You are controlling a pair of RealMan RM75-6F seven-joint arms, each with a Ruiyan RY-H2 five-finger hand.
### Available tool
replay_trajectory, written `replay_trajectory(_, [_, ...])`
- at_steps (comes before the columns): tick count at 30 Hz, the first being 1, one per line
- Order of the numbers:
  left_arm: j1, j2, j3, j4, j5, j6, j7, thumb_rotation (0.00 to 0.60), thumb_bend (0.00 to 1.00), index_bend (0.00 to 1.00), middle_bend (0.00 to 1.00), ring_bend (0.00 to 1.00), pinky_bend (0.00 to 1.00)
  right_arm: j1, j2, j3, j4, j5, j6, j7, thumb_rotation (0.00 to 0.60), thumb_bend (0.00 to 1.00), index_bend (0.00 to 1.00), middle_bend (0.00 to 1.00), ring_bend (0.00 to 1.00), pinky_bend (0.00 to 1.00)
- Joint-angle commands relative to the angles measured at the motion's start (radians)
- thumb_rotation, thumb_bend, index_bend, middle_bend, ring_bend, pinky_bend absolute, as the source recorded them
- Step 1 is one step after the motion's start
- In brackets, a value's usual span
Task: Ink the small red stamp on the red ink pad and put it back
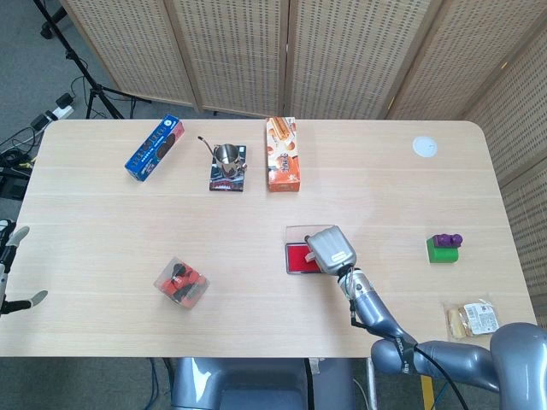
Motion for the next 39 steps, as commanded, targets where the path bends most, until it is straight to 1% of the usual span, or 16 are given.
replay_trajectory(1, [0.000, 0.000, 0.000, 0.000, 0.000, 0.000, 0.000, 0.600, 0.00, 0.00, 0.00, 0.00, 0.00, 0.001, 0.000, -0.001, 0.001, 0.002, 0.001, -0.002, 0.600, 0.62, 0.57, 0.95, 0.97, 1.00])
replay_trajectory(20, [0.005, 0.004, 0.003, -0.002, 0.007, 0.008, -0.008, 0.600, 0.00, 0.00, 0.00, 0.00, 0.00, -0.004, 0.001, -0.018, -0.004, -0.004, 0.013, 0.016, 0.600, 0.62, 0.57, 0.95, 0.97, 1.00])
replay_trajectory(29, [0.006, 0.007, 0.004, -0.003, 0.009, 0.009, -0.014, 0.600, 0.00, 0.00, 0.00, 0.00, 0.00, -0.006, 0.010, -0.014, -0.017, -0.012, 0.022, 0.028, 0.600, 0.62, 0.57, 0.95, 0.97, 1.00])
replay_trajectory(32, [0.006, 0.007, 0.004, -0.003, 0.009, 0.008, -0.015, 0.600, 0.00, 0.00, 0.00, 0.00, 0.00, -0.008, 0.030, -0.002, -0.047, -0.020, 0.031, 0.046, 0.600, 0.62, 0.57, 0.95, 0.97, 1.00])
replay_trajectory(39, [0.005, 0.007, 0.004, -0.003, 0.009, 0.006, -0.014, 0.600, 0.00, 0.00, 0.00, 0.00, 0.00, -0.022, 0.125, 0.031, -0.145, -0.030, 0.057, 0.084, 0.600, 0.62, 0.57, 0.95, 0.97, 1.00])
